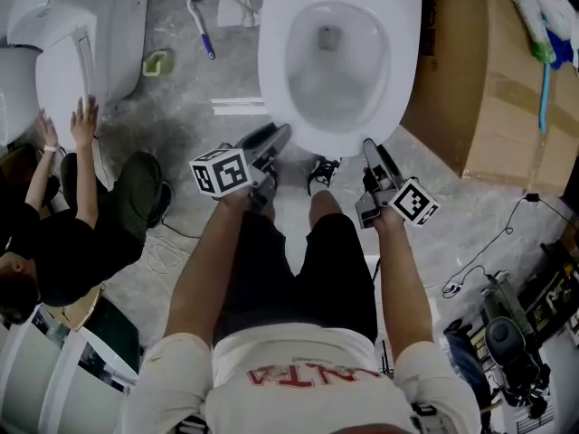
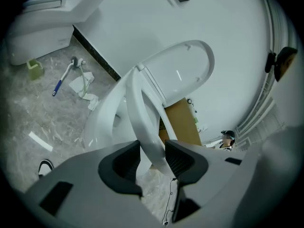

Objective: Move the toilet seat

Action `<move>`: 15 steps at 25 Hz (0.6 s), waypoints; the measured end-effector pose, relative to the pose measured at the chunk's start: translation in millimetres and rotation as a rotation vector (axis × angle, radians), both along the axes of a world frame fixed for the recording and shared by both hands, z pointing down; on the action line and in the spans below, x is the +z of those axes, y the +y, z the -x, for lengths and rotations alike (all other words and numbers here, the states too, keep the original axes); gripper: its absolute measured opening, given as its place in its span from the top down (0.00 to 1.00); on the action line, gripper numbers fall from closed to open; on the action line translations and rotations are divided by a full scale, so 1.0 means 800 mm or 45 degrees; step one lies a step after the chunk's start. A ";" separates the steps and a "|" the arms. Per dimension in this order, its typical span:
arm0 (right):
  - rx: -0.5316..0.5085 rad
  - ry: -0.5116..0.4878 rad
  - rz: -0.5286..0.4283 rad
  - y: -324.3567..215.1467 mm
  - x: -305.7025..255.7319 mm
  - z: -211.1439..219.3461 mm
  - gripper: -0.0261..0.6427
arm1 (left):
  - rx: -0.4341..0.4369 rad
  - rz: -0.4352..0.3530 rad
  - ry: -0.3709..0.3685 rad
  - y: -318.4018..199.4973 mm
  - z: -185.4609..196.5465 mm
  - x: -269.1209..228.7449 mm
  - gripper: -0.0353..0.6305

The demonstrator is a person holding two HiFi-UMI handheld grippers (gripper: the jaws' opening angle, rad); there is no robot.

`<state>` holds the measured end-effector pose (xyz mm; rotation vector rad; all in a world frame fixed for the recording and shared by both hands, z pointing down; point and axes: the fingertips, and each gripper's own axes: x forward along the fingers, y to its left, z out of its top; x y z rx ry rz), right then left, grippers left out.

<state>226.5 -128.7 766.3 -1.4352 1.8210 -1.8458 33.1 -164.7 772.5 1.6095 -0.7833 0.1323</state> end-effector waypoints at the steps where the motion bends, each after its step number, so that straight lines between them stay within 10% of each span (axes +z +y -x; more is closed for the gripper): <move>1: -0.001 -0.015 -0.022 -0.004 -0.009 0.001 0.71 | -0.014 -0.008 0.007 -0.003 0.000 -0.007 0.69; 15: 0.011 -0.148 -0.205 -0.047 -0.124 0.002 0.70 | -0.128 -0.084 0.126 -0.044 -0.004 -0.119 0.69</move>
